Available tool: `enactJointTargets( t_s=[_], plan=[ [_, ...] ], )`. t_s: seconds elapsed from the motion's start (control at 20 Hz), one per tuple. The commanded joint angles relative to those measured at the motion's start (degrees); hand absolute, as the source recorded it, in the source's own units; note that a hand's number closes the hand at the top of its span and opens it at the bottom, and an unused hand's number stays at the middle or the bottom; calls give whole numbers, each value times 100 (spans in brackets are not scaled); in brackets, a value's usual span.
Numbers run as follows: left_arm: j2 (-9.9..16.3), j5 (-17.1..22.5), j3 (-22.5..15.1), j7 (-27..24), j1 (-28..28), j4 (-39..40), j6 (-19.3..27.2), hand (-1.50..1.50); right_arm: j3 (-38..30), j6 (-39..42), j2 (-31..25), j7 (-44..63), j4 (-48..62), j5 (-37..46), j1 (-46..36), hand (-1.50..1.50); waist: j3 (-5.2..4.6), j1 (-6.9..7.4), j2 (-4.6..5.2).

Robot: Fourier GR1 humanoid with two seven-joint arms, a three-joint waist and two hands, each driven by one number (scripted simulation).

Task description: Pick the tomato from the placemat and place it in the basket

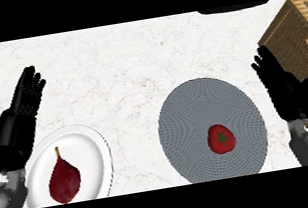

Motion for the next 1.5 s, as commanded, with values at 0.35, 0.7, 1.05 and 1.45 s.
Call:
enactJointTargets(
  t_s=[0.35, 0.7, 1.05, 1.45],
  plan=[
    [74, 304, 45, 925, 183, 828, -170, 0, 727, 2905, -870, -1787, -902, 352, -1529, 150, -81, 386, -117],
    [26, 429, 286, 1106, 31, 1180, -207, 0, 2543, 892, 435, -2751, -1745, 2977, -461, -150, -86, 18, -188],
    [60, 460, 434, 1124, -76, 1477, -537, 0, 2521, 1613, -33, 1141, -3083, 3158, -1333, -150, -107, -8, -216],
    [187, 461, 558, 1212, -54, 1394, -537, 0, 1700, 2934, -1434, 3451, -3119, 3833, -2667, -150, -111, 20, -239]
  ],
)
